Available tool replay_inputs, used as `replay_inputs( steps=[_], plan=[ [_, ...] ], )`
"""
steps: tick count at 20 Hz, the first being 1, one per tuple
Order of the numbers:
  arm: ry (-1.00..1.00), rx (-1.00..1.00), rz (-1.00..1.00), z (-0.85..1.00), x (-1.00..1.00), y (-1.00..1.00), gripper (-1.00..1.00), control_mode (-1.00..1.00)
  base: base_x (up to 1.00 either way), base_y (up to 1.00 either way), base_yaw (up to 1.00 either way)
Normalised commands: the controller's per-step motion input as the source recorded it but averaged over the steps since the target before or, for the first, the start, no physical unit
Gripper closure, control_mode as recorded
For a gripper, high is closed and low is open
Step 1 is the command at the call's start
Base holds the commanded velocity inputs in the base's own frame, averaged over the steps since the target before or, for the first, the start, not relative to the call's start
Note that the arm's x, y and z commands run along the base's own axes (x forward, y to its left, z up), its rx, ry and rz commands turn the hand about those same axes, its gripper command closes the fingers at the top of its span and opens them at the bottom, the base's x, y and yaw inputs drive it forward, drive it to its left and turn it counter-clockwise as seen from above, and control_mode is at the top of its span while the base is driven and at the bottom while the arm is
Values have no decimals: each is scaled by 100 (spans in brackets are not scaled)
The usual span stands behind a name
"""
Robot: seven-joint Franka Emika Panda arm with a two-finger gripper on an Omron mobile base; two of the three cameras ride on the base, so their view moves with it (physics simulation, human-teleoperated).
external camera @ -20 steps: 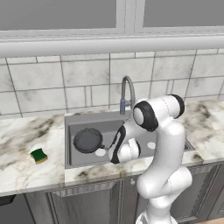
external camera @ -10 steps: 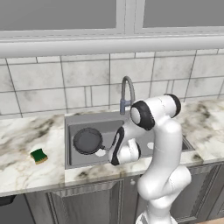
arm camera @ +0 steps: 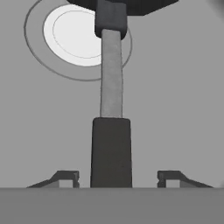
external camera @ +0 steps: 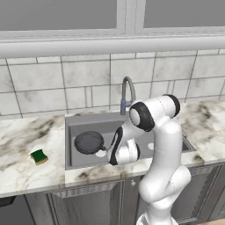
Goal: Pick the pan and sponge and place them into the sink. Then turn on the water.
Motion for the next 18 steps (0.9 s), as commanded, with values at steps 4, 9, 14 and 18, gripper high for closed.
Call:
replay_inputs(
  steps=[4, 9, 14, 18],
  plan=[
    [-2, 0, -6, 60, 0, 0, -100, -100, 0, 0, 0],
    [0, 4, -4, 77, 0, 0, -100, -100, 0, 0, 0],
    [0, 7, -5, 74, 4, 1, -100, -100, 0, 0, 0],
    [1, 7, -8, 67, 10, 11, -100, -100, 0, 0, 0]
  ],
)
